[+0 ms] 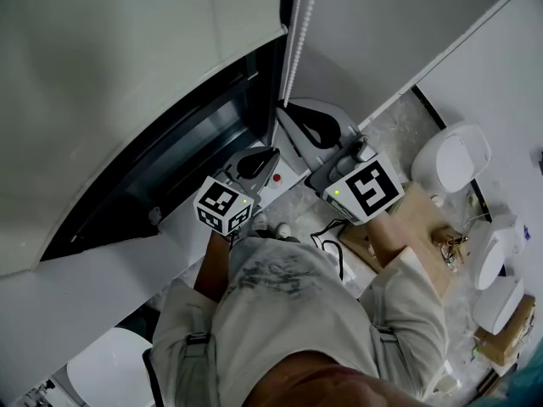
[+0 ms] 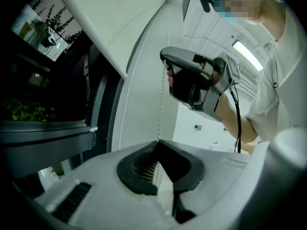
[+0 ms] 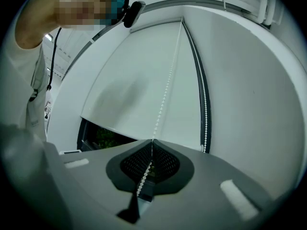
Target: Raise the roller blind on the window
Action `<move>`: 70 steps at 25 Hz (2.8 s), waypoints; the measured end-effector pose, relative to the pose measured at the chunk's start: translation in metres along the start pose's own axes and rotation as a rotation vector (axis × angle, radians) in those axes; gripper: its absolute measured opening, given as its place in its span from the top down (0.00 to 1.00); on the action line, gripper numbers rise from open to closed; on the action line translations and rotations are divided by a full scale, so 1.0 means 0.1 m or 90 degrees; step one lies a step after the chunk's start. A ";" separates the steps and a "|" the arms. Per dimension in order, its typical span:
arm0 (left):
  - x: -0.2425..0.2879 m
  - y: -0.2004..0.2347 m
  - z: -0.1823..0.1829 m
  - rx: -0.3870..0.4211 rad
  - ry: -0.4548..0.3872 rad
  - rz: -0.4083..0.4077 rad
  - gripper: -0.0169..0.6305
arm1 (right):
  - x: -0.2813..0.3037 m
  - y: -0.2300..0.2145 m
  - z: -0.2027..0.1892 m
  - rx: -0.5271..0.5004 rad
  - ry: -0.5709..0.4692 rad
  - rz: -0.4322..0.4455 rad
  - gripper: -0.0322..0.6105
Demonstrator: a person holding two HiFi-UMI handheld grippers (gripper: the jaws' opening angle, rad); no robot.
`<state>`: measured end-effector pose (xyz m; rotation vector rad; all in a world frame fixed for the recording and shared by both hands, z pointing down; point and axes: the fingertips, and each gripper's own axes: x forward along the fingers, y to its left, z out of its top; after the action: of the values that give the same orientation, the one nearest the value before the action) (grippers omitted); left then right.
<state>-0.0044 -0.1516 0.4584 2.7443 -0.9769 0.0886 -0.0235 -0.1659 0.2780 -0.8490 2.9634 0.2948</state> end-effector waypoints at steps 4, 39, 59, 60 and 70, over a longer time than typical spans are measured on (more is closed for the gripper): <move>0.02 0.02 -0.11 0.005 0.012 0.009 0.96 | 0.01 0.02 -0.06 -0.005 -0.007 -0.014 0.93; 0.01 0.16 -1.20 -0.024 0.141 0.062 0.96 | -0.06 0.25 -1.17 0.030 0.120 -0.054 0.93; -0.27 0.08 0.52 0.108 0.012 0.076 0.82 | -0.06 0.20 -1.21 0.038 0.119 -0.065 0.93; -0.26 0.08 0.58 0.119 0.010 0.077 0.82 | -0.07 0.18 -1.22 0.038 0.122 -0.068 0.93; -0.22 -0.16 1.46 0.164 -0.106 0.044 0.82 | -0.13 0.15 -1.17 0.026 0.123 -0.072 0.93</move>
<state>-0.0137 -0.1599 0.3100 2.9908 -1.1794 -0.0027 -0.0199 -0.1694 0.3971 -1.0951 3.0662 0.1535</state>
